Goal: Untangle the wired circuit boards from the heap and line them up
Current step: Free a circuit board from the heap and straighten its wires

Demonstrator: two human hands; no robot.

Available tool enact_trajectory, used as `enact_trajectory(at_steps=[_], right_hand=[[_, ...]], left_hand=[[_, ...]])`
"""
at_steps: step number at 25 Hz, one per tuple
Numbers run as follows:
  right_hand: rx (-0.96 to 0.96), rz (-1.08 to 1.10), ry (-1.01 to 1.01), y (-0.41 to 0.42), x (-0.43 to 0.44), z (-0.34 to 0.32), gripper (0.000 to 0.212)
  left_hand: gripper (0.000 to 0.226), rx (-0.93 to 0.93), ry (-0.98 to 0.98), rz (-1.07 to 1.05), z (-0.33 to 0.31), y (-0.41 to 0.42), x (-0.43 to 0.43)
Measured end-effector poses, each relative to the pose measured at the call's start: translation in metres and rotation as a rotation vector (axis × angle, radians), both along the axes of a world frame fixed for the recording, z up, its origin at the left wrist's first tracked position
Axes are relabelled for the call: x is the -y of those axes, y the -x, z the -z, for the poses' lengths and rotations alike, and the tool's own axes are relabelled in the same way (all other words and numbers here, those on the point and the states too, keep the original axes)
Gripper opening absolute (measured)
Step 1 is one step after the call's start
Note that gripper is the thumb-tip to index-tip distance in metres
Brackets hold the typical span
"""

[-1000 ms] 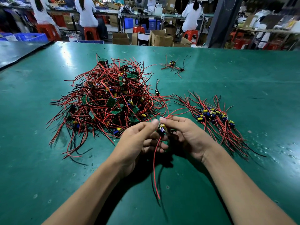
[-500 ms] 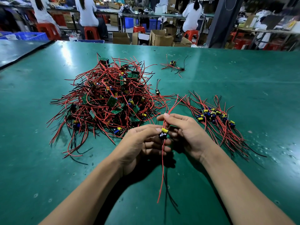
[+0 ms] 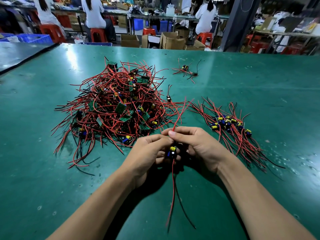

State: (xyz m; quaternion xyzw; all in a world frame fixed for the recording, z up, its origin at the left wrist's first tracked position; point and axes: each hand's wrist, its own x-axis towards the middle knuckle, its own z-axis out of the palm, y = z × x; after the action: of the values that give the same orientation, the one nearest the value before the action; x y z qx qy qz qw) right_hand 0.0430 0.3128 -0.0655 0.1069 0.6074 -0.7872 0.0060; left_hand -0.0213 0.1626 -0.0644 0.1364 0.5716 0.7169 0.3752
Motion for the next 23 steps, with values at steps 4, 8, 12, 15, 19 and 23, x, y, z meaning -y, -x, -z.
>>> enact_trajectory(at_steps=[4, 8, 12, 15, 19, 23], right_hand=[[0.024, 0.080, -0.018, 0.002, 0.002, 0.001, 0.017], [0.050, 0.216, -0.163, 0.007, 0.000, 0.006, 0.015], [0.016, 0.428, -0.150, 0.010, -0.011, 0.010, 0.016], [-0.034, 0.555, -0.118, 0.012, -0.016, 0.010, 0.015], [-0.085, 0.636, -0.054, 0.013, -0.018, 0.006, 0.019], [-0.013, 0.598, 0.263, 0.010, -0.021, -0.006, 0.031]], left_hand=[[0.020, -0.021, 0.019, 0.011, 0.000, 0.001, 0.000], [0.030, -0.060, 0.049, 0.006, -0.001, 0.003, -0.001], [0.027, -0.088, 0.061, 0.041, -0.003, -0.002, -0.001], [0.023, -0.111, 0.106, 0.087, -0.006, -0.003, 0.000], [0.022, -0.129, 0.102, 0.107, -0.006, -0.002, 0.001], [0.026, -0.124, 0.088, 0.131, -0.006, -0.003, 0.002]])
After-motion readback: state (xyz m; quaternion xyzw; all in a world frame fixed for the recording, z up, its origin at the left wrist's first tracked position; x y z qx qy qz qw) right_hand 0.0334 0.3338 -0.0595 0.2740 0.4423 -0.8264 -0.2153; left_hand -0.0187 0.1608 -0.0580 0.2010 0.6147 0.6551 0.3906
